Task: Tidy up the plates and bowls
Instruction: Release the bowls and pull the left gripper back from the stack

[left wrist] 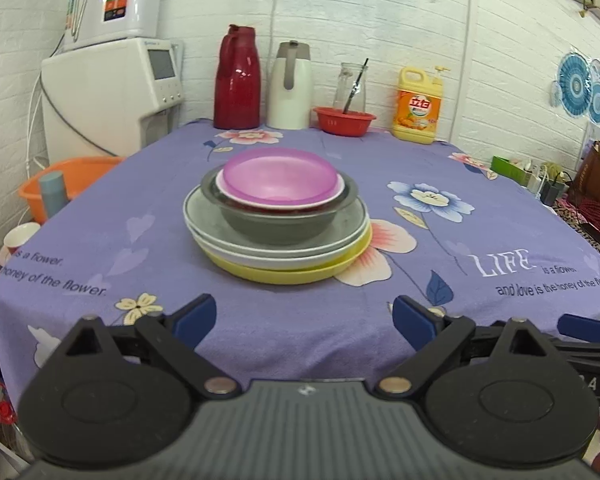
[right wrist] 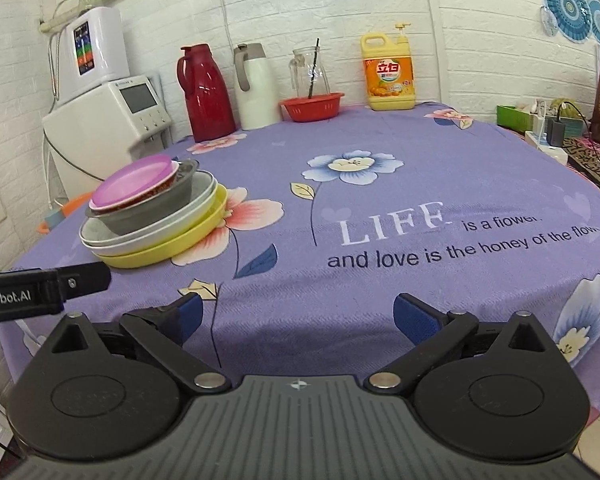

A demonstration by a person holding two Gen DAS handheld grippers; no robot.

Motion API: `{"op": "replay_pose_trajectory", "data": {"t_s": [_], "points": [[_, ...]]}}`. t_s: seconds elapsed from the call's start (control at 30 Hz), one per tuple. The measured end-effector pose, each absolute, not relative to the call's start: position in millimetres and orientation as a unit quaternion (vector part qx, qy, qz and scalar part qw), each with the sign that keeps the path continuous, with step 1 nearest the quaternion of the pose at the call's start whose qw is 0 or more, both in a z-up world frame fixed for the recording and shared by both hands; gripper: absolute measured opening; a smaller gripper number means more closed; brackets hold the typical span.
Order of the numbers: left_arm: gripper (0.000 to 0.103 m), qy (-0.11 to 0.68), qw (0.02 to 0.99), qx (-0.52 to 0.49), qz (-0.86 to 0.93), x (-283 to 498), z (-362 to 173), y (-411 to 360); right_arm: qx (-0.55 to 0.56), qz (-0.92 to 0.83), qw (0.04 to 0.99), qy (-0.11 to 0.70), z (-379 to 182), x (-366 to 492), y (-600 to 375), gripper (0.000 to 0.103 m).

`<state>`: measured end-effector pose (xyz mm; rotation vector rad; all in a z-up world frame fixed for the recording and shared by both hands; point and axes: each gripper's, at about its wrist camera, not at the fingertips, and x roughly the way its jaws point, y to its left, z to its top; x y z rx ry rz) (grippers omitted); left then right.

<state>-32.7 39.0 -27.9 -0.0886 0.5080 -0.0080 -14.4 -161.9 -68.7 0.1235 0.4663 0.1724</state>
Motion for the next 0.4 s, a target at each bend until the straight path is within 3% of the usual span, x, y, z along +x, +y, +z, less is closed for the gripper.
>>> {"op": "replay_pose_trajectory", "data": {"t_s": [0.4], "points": [[0.094, 0.228, 0.973, -0.030, -0.015, -39.6, -26.6, 35.2, 0.065, 0.067, 0.965, 0.245, -74.5, -14.2, -168.9, 0.103]]}}
